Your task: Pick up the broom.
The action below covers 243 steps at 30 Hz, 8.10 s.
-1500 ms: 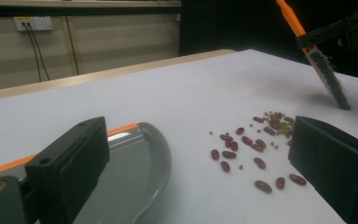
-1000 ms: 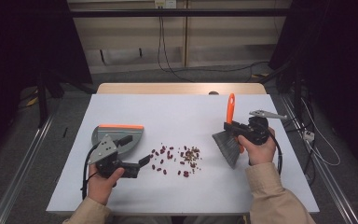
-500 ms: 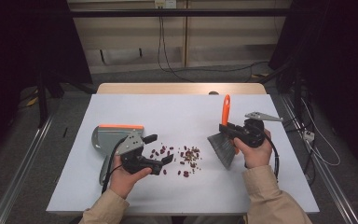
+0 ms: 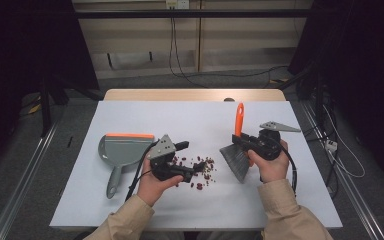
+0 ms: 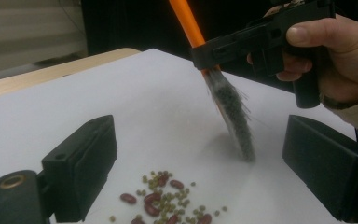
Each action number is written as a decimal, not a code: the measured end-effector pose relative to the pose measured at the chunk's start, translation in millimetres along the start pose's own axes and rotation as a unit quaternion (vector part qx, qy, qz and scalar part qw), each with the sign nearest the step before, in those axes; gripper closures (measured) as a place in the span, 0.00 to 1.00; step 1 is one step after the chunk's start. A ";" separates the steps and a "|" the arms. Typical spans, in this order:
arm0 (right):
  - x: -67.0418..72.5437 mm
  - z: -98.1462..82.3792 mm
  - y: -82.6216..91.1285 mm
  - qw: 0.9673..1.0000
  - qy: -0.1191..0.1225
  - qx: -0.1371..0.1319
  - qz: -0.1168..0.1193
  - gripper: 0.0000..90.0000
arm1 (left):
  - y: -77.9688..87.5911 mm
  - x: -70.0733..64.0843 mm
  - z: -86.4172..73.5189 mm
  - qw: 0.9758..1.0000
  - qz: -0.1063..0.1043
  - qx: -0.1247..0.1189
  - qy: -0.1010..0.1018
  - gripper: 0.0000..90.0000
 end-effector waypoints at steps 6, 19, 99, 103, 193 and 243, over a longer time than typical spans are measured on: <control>5.1 -0.1 -1.1 1.000 0.006 0.003 -0.001 0.79 | -22.1 -6.3 -2.0 1.000 -0.006 0.015 -0.002 0.14; 20.9 1.8 -5.3 1.000 0.022 0.001 0.011 0.79 | -40.6 -10.7 -5.3 0.999 -0.012 0.037 0.008 0.22; 25.5 5.0 -11.9 0.968 0.007 -0.092 0.233 0.77 | -7.3 18.1 13.3 0.995 -0.088 -0.023 0.046 0.94; 25.9 4.8 -11.1 0.969 0.008 -0.086 0.232 0.78 | -8.3 18.0 12.7 0.995 -0.084 -0.022 0.043 0.93; -6.2 -13.3 -48.1 0.991 0.100 0.087 -0.035 0.79 | 75.9 64.4 15.3 0.998 0.063 -0.011 0.015 0.16; 41.4 -34.5 -46.4 0.979 0.156 0.083 -0.104 0.79 | 127.2 85.1 -0.6 0.995 0.096 -0.011 -0.003 0.06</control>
Point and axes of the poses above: each handheld gripper's, and its own axes: y roughly backward along the jaws, z roughly out of its top, x roughly to its left, the point moved 1 cm from there along -y, roughly forward along the jaws, and after that the axes turned 12 degrees about y, right-handed, at the moved point
